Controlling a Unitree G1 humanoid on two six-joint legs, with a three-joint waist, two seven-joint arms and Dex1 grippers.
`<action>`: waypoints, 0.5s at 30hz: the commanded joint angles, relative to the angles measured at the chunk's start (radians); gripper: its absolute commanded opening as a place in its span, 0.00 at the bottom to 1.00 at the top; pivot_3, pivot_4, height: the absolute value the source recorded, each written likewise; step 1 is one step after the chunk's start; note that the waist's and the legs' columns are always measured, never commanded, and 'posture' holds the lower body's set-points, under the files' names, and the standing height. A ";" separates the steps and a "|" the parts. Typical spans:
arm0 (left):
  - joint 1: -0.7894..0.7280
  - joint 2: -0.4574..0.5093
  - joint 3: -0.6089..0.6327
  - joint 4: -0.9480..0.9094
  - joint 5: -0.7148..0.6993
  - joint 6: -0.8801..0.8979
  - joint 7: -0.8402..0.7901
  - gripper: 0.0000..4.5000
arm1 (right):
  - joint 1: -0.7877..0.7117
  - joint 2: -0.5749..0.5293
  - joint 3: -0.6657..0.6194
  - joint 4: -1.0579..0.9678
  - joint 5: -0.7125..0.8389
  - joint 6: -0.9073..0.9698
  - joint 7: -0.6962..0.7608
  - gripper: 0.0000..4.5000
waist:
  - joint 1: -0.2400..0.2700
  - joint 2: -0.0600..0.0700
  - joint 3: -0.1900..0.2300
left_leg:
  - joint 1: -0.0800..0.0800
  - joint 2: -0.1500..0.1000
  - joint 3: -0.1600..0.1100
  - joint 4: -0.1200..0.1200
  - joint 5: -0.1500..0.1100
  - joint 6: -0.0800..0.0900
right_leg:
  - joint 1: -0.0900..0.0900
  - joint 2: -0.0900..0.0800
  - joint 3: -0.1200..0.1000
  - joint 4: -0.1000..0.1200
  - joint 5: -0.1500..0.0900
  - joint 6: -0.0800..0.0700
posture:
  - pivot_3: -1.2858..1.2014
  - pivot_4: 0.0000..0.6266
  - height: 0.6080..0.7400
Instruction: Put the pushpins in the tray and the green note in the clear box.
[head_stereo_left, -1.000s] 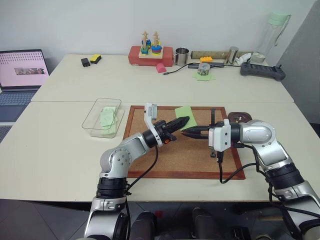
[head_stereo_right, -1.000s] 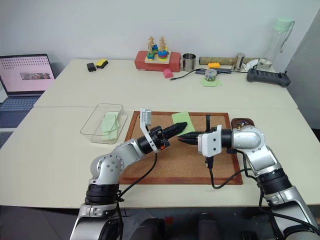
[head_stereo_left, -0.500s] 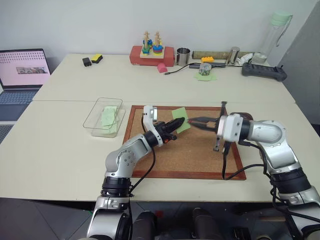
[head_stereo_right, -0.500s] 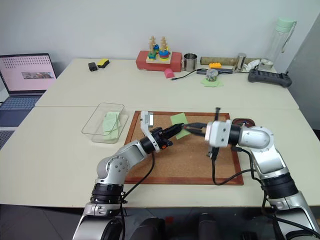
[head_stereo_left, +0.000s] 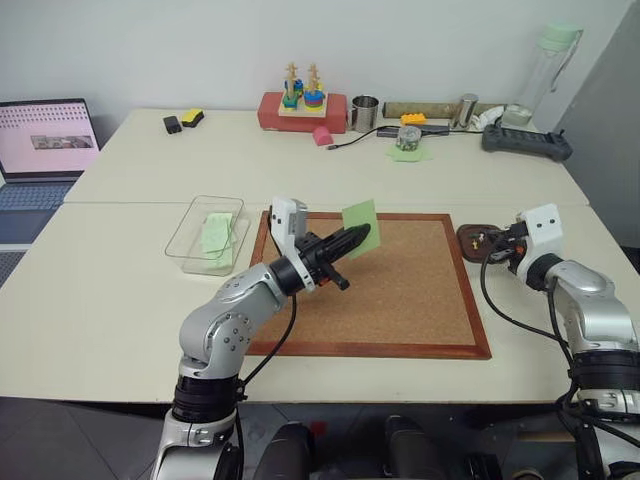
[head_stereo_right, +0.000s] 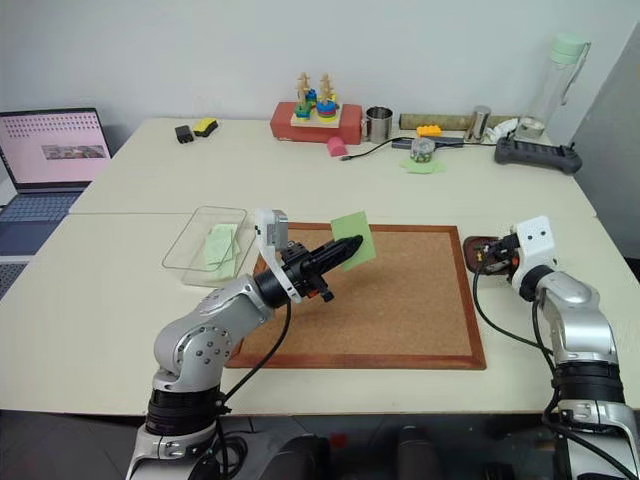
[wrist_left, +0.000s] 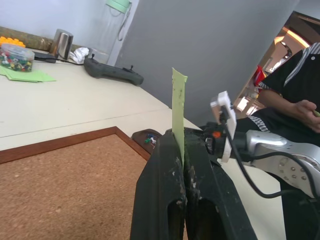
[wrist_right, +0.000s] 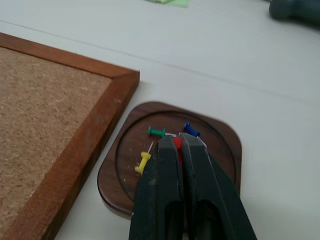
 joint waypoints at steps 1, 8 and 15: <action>-0.001 0.006 -0.017 -0.049 0.004 -0.016 0.001 0.00 | -0.053 0.015 -0.038 0.056 0.018 0.005 -0.034 0.10 | -0.001 0.000 0.000 | 0.000 0.000 0.000 0.000 0.000 0.000 | 0.000 0.000 0.000 0.000 0.000 0.000 | 0.52 0.24 1.00; 0.006 0.010 -0.026 -0.055 0.008 -0.021 0.004 0.00 | -0.083 0.026 -0.060 0.076 0.034 -0.001 -0.043 0.42 | 0.000 0.000 0.000 | 0.000 0.000 0.000 0.000 0.000 0.000 | 0.000 0.000 0.000 0.000 0.000 0.000 | 0.52 0.24 1.00; 0.018 0.043 0.012 -0.112 0.015 -0.022 0.043 0.00 | -0.065 -0.036 -0.082 -0.066 0.097 0.057 0.037 0.75 | -0.001 0.000 0.000 | 0.000 0.000 0.000 0.000 0.000 0.000 | 0.000 0.000 0.000 0.000 0.000 0.001 | 0.52 0.24 1.00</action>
